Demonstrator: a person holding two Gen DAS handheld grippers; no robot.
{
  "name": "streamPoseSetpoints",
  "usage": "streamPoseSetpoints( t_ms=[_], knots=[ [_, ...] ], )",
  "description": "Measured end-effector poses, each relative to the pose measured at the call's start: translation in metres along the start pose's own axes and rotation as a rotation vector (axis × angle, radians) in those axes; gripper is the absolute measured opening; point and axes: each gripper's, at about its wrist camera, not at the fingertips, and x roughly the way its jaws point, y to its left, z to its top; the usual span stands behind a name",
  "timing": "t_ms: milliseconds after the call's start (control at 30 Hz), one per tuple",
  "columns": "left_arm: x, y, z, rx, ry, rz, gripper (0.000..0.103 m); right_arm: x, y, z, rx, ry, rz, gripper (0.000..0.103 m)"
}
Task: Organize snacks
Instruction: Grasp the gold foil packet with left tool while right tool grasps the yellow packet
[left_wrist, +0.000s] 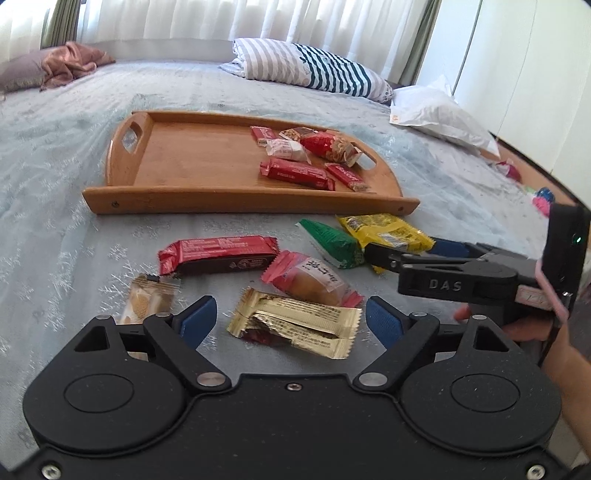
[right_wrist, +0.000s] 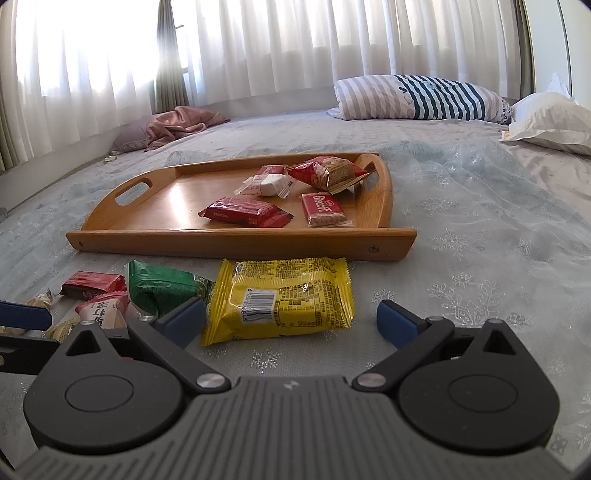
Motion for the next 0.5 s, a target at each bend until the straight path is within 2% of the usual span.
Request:
streamPoseSetpoints(
  t_ms=[67,200,267,500],
  knots=[
    [0.0025,-0.0025,-0.0018,0.026,0.006,0.018,0.086,0.0000,-0.0001,-0.0003,-0.001,0.000,-0.001,0.103],
    [0.0071,-0.0056,-0.0069,0.042,0.022,0.010,0.084,0.0001,-0.0001,-0.0009,-0.004,-0.001,-0.005,0.103],
    [0.0070,-0.0074,-0.0079,0.061,0.018,0.027,0.074,0.0003,-0.0003,-0.0010,-0.006,-0.001,-0.007,0.103],
    [-0.0012,-0.0034,-0.0027,0.039,0.003,0.016,0.057,0.0001,0.0000,-0.0014,-0.006,-0.001,-0.007,0.103]
  ],
)
